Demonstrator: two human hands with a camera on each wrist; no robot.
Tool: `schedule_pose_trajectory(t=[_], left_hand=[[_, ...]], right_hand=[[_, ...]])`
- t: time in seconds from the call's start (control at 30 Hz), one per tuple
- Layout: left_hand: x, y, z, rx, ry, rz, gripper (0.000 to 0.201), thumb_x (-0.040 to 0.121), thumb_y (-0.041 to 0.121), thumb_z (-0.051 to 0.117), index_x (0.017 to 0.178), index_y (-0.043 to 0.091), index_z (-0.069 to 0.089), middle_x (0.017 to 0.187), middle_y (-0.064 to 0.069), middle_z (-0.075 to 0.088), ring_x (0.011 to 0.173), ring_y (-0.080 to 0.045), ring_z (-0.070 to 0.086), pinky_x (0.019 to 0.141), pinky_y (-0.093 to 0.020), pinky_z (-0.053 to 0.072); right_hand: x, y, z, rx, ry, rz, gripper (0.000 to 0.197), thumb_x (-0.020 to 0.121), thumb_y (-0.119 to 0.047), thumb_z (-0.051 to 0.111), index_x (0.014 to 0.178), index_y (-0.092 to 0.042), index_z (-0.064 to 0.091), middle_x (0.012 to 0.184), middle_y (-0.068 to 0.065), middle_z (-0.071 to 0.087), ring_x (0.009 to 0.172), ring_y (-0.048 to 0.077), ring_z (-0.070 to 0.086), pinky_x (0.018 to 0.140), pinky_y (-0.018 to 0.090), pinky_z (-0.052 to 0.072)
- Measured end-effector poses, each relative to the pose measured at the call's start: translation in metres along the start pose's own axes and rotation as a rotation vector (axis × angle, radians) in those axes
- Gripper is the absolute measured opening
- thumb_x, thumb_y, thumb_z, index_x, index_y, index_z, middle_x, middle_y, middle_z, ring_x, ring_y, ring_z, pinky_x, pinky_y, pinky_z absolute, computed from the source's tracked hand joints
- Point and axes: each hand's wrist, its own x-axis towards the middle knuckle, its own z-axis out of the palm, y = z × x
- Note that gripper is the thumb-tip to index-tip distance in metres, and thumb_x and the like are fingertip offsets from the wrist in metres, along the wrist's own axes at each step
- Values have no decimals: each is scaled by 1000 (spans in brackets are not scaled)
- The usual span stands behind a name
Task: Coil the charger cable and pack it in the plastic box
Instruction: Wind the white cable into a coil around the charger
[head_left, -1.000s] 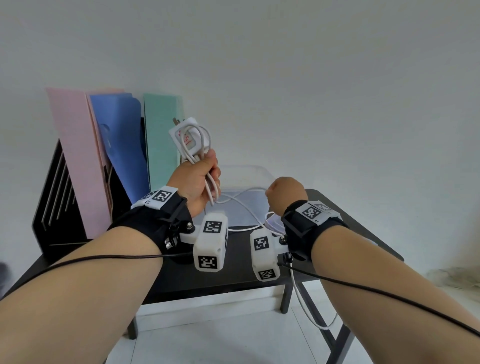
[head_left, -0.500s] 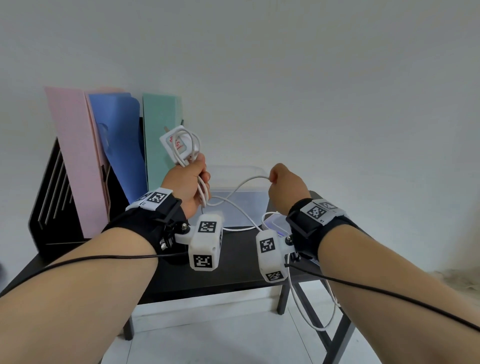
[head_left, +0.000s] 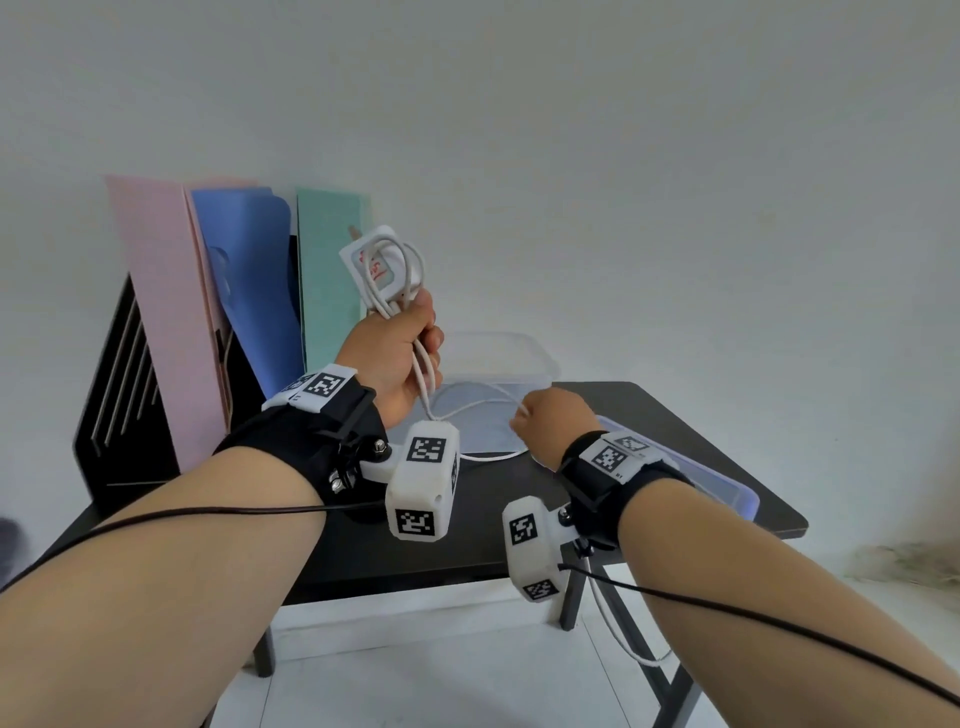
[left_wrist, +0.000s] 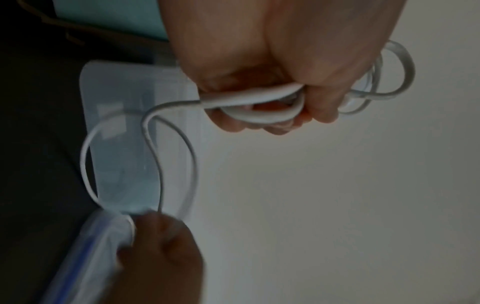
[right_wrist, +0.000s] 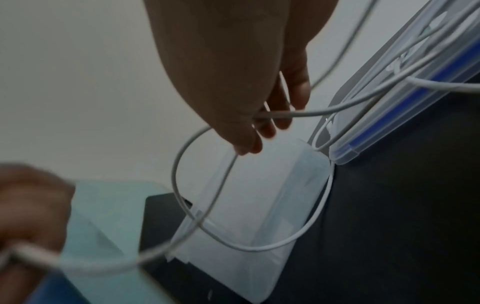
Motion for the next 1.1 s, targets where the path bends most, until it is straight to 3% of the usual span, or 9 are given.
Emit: schedule_pose_trajectory(t=[0.13,0.27,0.4,0.5,0.63,0.7,0.8,0.97,1.1], left_hand=[[2,-6,-13,114,31,-37,31,94,33,49,67,20,47,50,4,46,33,-8,34,38,-18,31],[4,-17,-18,260,91,-68,29,92,32,53,68,17,51,53,2,56,35,-12,36,45,-23,30],[1,-25,-13,587,106,-74,30,90,34,52,71,12,57,84,-12,60,62,-25,46,59,-29,37],[-1,-30,-9,708,92,-65,26,91,34,49,75,14,55,90,-15,58,78,-28,51,73,-35,41],[-3,-33,-4,765,83,-81,30,93,35,47,80,10,59,95,-16,64,67,-28,50,68,-35,43],[-5,-33,-1,794,65,-93,32,94,34,45,85,7,60,100,-17,66,70,-29,51,72,-36,44],[-3,-34,0,733,64,-145,29,93,35,46,76,14,56,105,-24,68,67,-29,48,72,-36,42],[-5,-34,-5,620,-19,-288,23,91,30,53,91,11,66,79,-5,74,57,-15,46,54,-25,37],[-12,-38,-4,548,-93,-263,27,93,26,51,80,8,65,74,-7,69,44,-7,55,53,-23,38]], right_hand=[[8,18,-16,410,87,89,23,93,-25,45,76,-15,56,79,6,62,71,21,56,74,34,50],[6,18,-33,674,122,127,24,90,-18,49,67,-18,55,62,-2,58,53,9,51,51,19,42],[-1,10,-42,780,80,25,16,88,-14,49,74,-16,56,71,3,71,49,14,43,48,24,38],[-6,5,-46,843,119,-33,15,87,-13,53,73,-19,55,76,4,72,39,5,40,48,23,33],[-7,-2,-52,930,149,-93,13,85,-13,59,74,-20,59,71,1,71,43,8,39,50,23,34],[-8,-7,-56,986,177,-118,13,84,-11,60,74,-19,60,67,-1,70,45,9,37,49,22,34],[-9,-11,-61,1072,211,-145,11,84,-8,60,77,-16,60,65,0,67,42,7,37,45,17,33],[-9,-13,-65,1111,251,-165,7,85,-5,61,84,-12,59,69,3,65,37,-2,45,43,11,36],[-5,-14,-61,1141,294,-115,18,84,-6,58,71,-18,59,71,2,66,49,8,41,48,19,33]])
